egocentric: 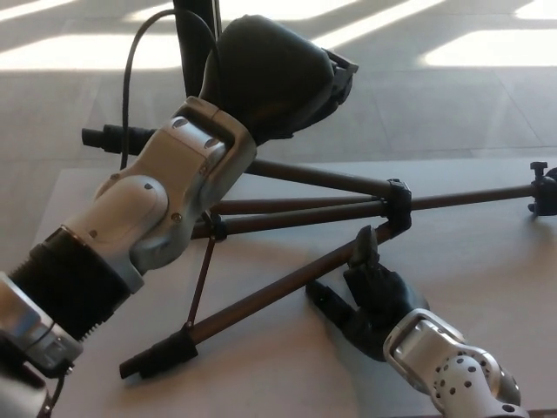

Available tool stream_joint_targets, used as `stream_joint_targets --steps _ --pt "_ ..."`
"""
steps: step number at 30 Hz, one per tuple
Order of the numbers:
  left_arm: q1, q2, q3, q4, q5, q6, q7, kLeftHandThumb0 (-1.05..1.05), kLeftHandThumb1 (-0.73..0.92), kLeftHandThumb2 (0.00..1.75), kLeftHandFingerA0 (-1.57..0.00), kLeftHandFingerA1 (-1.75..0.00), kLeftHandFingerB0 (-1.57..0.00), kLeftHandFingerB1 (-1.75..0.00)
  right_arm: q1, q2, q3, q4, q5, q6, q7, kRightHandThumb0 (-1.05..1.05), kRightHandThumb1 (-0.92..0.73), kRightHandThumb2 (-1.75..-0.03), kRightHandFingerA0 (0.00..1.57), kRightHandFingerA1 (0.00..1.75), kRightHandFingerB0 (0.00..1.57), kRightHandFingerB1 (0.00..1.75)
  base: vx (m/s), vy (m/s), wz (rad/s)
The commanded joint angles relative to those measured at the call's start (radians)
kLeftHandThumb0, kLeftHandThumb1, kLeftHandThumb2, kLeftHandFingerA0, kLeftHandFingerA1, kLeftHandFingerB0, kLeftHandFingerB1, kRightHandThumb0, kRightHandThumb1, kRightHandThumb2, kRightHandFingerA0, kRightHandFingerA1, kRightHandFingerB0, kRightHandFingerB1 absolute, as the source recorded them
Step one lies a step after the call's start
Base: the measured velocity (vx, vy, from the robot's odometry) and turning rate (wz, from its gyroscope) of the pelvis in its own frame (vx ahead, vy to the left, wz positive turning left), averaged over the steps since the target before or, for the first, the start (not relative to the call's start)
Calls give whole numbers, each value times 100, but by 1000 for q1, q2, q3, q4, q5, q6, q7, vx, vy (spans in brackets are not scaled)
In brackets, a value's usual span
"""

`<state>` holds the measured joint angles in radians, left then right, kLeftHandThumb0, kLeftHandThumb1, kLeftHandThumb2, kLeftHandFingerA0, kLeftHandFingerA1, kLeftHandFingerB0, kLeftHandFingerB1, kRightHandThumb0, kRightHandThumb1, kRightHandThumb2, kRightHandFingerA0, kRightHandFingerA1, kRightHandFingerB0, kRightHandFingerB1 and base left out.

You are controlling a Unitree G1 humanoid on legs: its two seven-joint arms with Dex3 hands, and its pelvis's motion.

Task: Use both hands of the robot to pick up the tripod lying in the middle of the desk and make it stand upright on the desk

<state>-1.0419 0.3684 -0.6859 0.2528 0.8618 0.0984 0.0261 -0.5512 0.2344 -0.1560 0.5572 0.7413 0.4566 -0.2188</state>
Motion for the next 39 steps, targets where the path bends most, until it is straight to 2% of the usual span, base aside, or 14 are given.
stream_joint_targets --steps 1,6,7,11,12,14,17,20,23,25,29,34,35,39 --pt "37 8 33 -31 70 53 -68 -27 44 53 -93 -165 -88 -69 -29 152 7 135 -130 -133 -194 -90 -51 -87 0 17 1 4 0 0 0" --pt "41 10 24 -35 81 64 -142 -24 44 55 -91 -165 -85 -68 -47 201 -91 141 -17 -186 -270 -74 -43 -83 0 18 6 24 0 0 0" --pt "38 11 21 -30 92 65 -141 -40 40 60 -94 -160 -86 -69 -45 196 -85 142 -20 -178 -258 -75 -49 -56 0 18 0 25 0 0 0" --pt "26 9 24 -28 106 69 -150 -24 44 53 -92 -158 -86 -68 -49 166 -64 151 -27 -131 -224 -88 -53 -85 0 7 0 5 0 0 0" --pt "18 8 14 -41 124 116 -241 -42 36 77 -90 -121 -73 -70 -52 176 -71 143 -10 -119 -240 -82 -50 -84 0 15 0 5 0 0 0" --pt "-2 6 -5 -43 169 173 -342 -41 47 55 -80 -132 -70 -56 -68 186 -77 145 -2 -129 -268 -81 -49 -85 0 20 0 4 0 0 0" --pt "-29 42 -52 -54 268 197 -495 -60 36 83 -70 -96 -31 -54 -65 187 -49 133 -12 -115 -248 -85 -50 -85 0 21 0 7 0 0 0" --pt "-46 60 -100 -1 305 197 -635 -86 53 58 -16 -50 -24 -38 -41 187 -45 137 -13 -143 -222 -67 -37 -83 0 32 0 34 0 0 0" --pt "-57 71 -119 17 322 184 -686 -86 53 58 -16 -50 -24 -38 -37 188 -32 150 -29 -162 -223 -67 -37 -83 0 32 0 34 0 0 0" --pt "-82 74 -153 100 335 163 -726 -85 47 92 0 -3 -10 0 -30 174 -23 149 -29 -126 -219 -71 -38 -85 0 36 0 28 0 0 0" --pt "-104 57 -172 199 342 176 -713 -99 55 59 0 0 0 -14 -21 174 -14 146 -20 -111 -193 -73 -40 -86 0 40 2 21 0 0 0" --pt "-106 41 -177 277 328 194 -692 -94 40 87 0 0 -1 -8 -3 184 12 122 -34 -98 -206 -86 -50 -64 0 64 0 32 0 0 0" --pt "-110 34 -187 301 332 194 -695 -101 57 59 0 0 0 -13 0 178 19 117 -33 -87 -201 -86 -44 -71 0 63 3 29 0 0 0" --pt "-114 34 -237 394 373 189 -703 -97 44 95 0 0 -3 -3 20 194 34 112 -30 -115 -180 -75 -44 -88 0 57 5 22 0 0 0"
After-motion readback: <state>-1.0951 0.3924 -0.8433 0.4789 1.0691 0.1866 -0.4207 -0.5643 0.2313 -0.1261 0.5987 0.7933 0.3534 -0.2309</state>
